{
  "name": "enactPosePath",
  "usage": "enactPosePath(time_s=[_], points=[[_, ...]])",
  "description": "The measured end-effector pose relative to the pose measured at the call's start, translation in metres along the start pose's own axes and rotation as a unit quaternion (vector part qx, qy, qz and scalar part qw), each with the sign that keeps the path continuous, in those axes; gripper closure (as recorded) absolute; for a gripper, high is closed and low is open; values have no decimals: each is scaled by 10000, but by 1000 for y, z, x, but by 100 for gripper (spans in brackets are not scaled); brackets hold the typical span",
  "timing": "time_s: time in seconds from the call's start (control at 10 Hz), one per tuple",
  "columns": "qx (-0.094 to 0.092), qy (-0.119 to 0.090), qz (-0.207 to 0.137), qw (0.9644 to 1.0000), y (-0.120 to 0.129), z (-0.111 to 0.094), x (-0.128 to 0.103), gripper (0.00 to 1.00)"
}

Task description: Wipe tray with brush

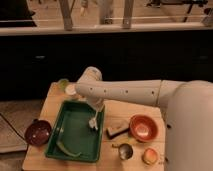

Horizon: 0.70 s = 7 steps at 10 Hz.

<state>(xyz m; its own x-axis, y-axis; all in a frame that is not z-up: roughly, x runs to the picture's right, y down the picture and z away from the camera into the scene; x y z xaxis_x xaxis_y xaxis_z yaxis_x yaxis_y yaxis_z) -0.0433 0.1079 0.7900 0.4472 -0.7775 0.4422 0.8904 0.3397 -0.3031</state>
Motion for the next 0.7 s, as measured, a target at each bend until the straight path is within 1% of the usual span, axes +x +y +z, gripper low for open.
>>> enactPosePath(time_s=[0.2,0.4,0.5,0.7], points=[[65,18,-158,9999,-29,-5,-7,100],[169,-9,-457,9988,-62,-10,-26,100],[206,-34,-677,9975,-74,-12,-39,100],[235,-114,-1139,9931,-77,-12,-69,100]])
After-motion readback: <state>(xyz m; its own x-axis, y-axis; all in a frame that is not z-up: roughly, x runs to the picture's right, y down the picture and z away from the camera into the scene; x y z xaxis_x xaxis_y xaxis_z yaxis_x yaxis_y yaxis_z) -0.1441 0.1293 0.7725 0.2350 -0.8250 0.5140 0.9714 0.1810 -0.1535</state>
